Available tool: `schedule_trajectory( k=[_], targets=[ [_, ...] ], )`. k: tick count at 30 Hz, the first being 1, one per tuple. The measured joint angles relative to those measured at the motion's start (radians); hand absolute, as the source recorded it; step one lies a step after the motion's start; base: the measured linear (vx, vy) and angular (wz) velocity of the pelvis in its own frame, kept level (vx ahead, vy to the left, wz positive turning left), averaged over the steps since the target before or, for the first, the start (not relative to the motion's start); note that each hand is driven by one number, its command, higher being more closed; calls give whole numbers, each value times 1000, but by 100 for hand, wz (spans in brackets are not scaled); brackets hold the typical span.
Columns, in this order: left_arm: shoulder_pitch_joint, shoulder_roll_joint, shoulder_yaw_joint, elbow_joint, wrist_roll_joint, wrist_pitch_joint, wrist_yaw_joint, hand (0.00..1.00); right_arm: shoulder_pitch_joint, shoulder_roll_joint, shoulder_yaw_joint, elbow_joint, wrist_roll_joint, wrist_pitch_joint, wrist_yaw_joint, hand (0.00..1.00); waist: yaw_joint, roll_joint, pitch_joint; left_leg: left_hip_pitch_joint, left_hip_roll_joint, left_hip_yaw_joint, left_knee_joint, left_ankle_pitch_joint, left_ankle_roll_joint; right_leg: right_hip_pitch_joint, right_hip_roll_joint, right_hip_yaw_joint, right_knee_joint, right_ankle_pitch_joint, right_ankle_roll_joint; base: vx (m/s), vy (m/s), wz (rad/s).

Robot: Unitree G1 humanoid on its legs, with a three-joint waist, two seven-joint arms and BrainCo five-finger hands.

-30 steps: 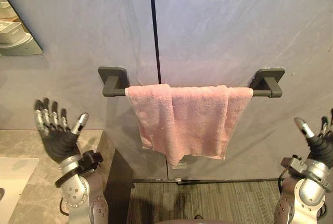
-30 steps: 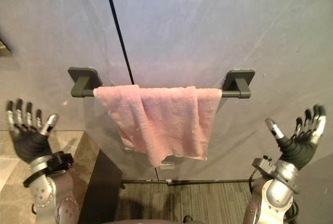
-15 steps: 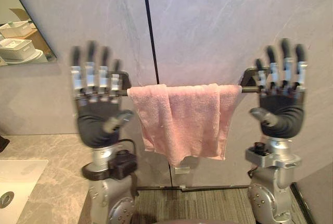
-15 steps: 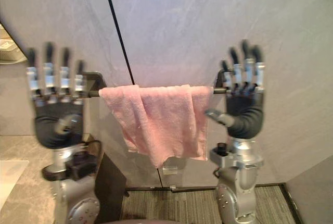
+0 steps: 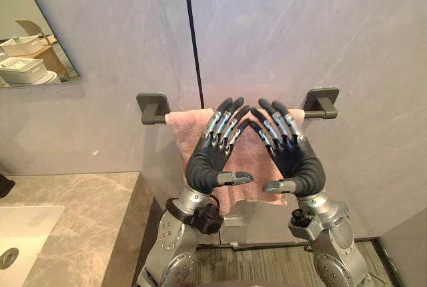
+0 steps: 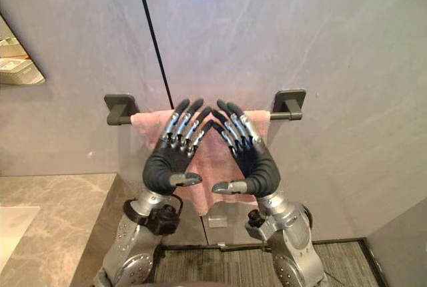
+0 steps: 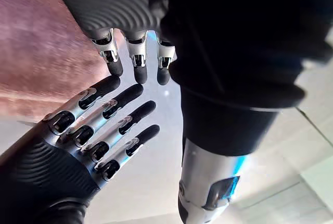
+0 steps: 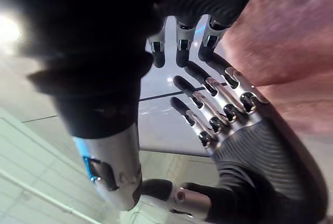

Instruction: Organize washtable

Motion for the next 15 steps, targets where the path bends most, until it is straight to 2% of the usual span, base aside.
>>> schedule_trajectory(
  k=[3,8,15],
  targets=[
    [2,2,0,48,42,20,21,0,24,-10,39,70,-79,8,-1,0,1,-1,0,0,0,0,0,0,0,0,0,1,0,0,0,-34,-17,-1],
    [7,3,11,117,61,52,27,0,32,-1,38,147,-180,7,-11,0,1,-2,0,0,0,0,-1,0,0,0,0,0,-1,0,0,0,0,0],
    [29,-3,30,207,122,87,41,0,44,52,36,262,-300,11,-28,0,1,-7,3,-5,0,-3,-3,0,0,-2,-1,-6,-5,0,0,0,0,0]
  ],
)
